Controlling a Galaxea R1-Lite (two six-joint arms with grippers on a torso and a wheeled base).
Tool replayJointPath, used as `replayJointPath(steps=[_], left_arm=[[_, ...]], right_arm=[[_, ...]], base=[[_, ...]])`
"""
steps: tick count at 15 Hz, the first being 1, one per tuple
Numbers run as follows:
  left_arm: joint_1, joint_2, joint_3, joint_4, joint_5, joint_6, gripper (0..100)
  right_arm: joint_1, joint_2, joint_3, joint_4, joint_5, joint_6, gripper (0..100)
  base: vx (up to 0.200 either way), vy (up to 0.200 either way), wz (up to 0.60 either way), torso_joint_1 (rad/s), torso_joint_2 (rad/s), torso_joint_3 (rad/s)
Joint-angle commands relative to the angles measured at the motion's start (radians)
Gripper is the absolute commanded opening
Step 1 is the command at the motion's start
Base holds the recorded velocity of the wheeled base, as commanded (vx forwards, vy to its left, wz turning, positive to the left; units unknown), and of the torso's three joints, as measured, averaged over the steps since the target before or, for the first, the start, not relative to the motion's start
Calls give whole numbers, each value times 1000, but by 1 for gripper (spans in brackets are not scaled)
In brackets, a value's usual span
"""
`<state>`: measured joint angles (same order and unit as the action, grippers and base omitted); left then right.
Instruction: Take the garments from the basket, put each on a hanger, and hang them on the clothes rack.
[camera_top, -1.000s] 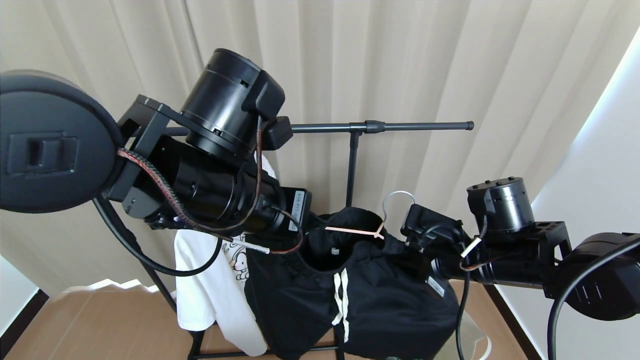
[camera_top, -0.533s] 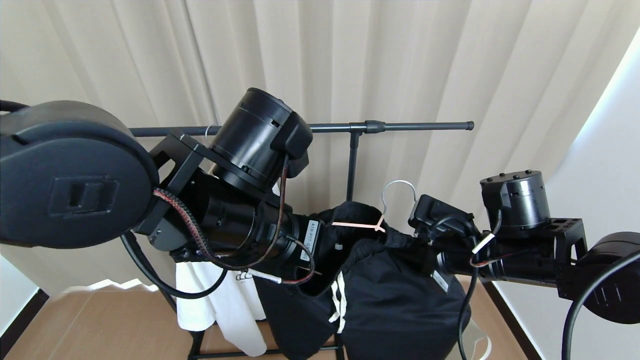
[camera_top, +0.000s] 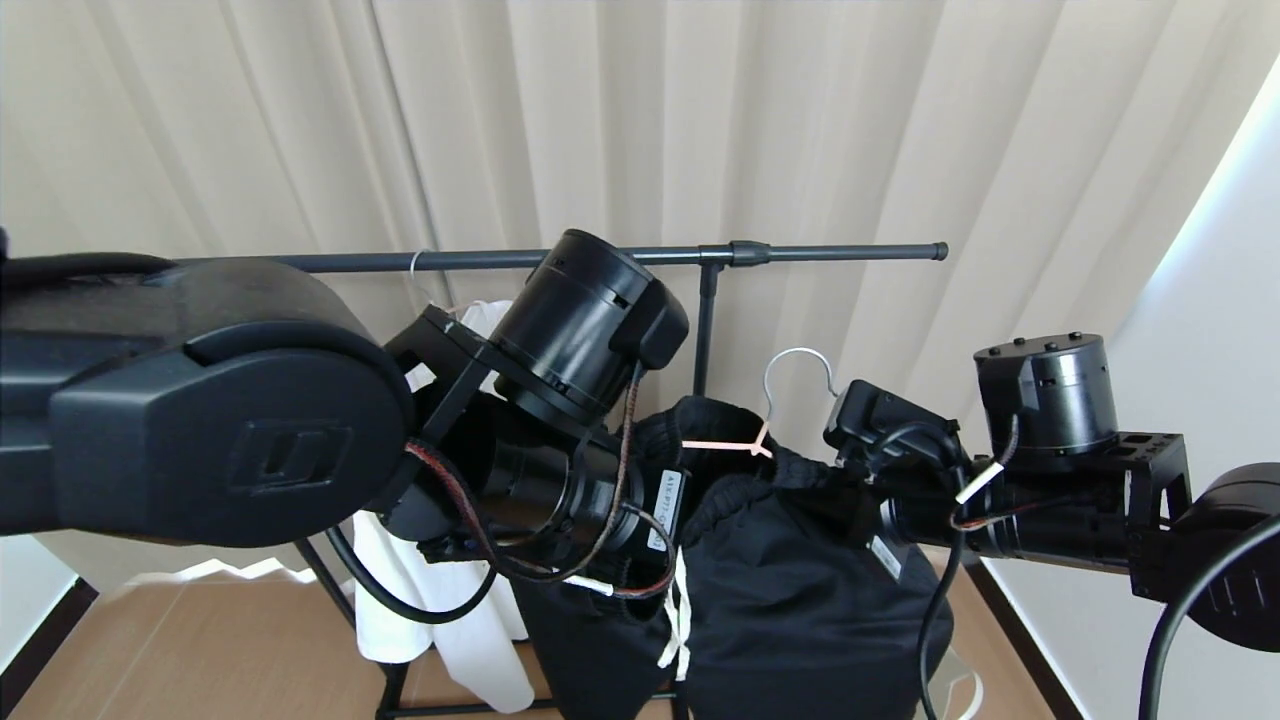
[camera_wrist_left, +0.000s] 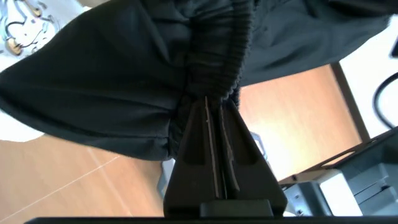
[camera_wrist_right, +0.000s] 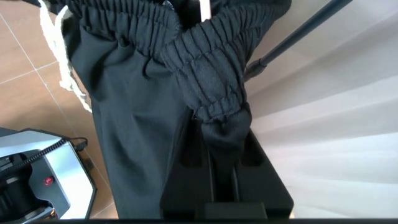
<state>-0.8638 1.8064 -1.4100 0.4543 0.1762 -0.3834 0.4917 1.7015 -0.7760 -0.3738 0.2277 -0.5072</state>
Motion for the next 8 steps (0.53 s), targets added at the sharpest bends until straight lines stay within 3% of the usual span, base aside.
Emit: replayJointPath(steps=[1,8], left_arm=[[-3,30,-4,-2,0,-2,0],[-3,88,-15,-49,8,0,0]], right_arm=[[1,-10,0,0,1,-1,0],[2,-49,14,0,18,-1,0]], base=[[0,0,0,0,0,0],[0,0,0,0,0,0]])
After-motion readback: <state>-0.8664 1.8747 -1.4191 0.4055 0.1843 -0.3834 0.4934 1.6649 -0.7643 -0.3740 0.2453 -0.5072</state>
